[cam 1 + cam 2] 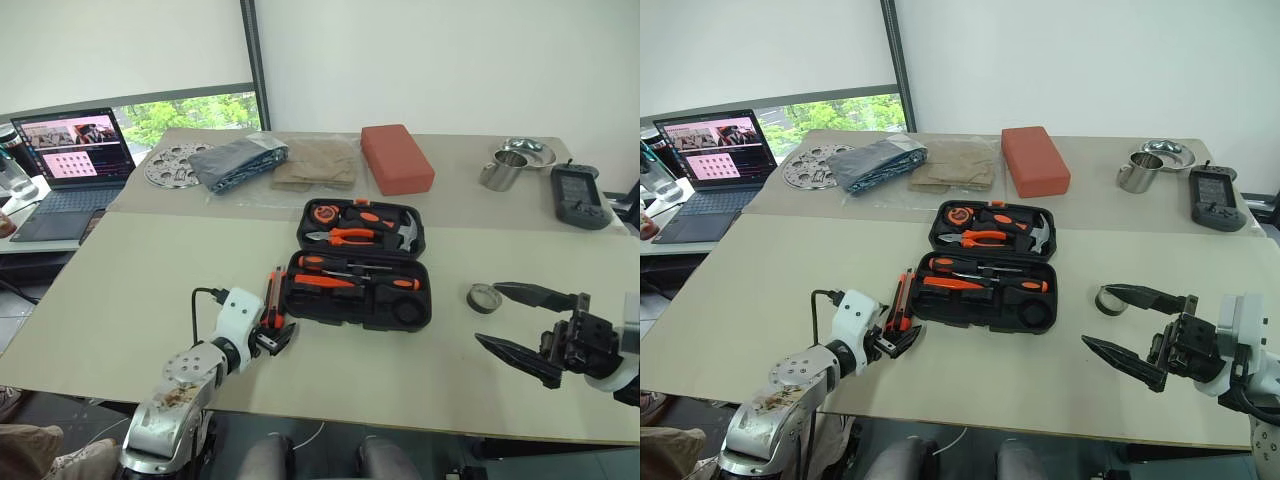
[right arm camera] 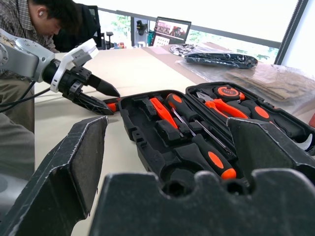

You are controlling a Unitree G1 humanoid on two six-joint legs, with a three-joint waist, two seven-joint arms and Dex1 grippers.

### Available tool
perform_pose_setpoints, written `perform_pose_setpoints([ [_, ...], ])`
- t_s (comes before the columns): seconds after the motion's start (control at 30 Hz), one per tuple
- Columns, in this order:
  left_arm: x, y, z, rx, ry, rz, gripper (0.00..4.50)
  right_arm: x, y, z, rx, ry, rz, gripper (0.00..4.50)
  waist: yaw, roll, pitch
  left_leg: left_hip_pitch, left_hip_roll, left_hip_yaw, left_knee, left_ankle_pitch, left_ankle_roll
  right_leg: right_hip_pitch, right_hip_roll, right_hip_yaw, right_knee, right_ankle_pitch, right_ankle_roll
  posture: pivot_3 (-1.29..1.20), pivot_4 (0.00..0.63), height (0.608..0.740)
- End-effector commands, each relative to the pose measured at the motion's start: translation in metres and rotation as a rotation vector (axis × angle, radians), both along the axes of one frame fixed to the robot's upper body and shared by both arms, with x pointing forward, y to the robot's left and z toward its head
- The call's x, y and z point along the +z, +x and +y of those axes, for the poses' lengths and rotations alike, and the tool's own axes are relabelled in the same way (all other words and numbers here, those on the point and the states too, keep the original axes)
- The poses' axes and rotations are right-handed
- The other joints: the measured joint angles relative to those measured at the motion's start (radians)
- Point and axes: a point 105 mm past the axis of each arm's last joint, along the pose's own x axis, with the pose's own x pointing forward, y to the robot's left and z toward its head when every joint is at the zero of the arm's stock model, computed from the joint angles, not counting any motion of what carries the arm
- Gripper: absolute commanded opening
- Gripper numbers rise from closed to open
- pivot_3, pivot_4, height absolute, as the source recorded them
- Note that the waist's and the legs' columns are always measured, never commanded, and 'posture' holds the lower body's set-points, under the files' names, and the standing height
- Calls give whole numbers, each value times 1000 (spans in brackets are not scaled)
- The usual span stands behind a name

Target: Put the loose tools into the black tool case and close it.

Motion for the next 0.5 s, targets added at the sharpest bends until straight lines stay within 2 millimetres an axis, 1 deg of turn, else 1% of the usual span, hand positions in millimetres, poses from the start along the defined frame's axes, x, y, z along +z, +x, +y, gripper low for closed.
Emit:
perform_pose_setpoints([
  [0.03,2,-6,4,16,1,-13,4490,10,-2,1,24,-9,-18,4500,-1,0,0,0,0,0,0,0,0,0,0,0,0,0,0,0,150,740],
  [0.17,-8,-6,4,39,-1,18,4490,10,-3,1,43,-33,5,4500,1,0,0,0,0,0,0,0,0,0,-1,0,0,0,0,0,150,740],
  [0.3,-14,-3,5,68,-4,33,4490,12,-4,-3,52,-57,11,4500,1,0,0,0,0,0,0,0,0,0,-1,0,0,0,0,0,150,740],
  [0.4,-15,4,7,89,5,23,4490,13,-4,-4,53,-59,14,4500,3,0,0,1,0,0,0,0,0,1,-1,0,0,-2,2,0,150,740],
  [0.5,-15,5,3,80,1,31,4490,13,-3,-5,56,-64,12,4500,3,0,0,1,0,0,0,0,0,1,-1,0,0,-2,3,0,150,740],
])
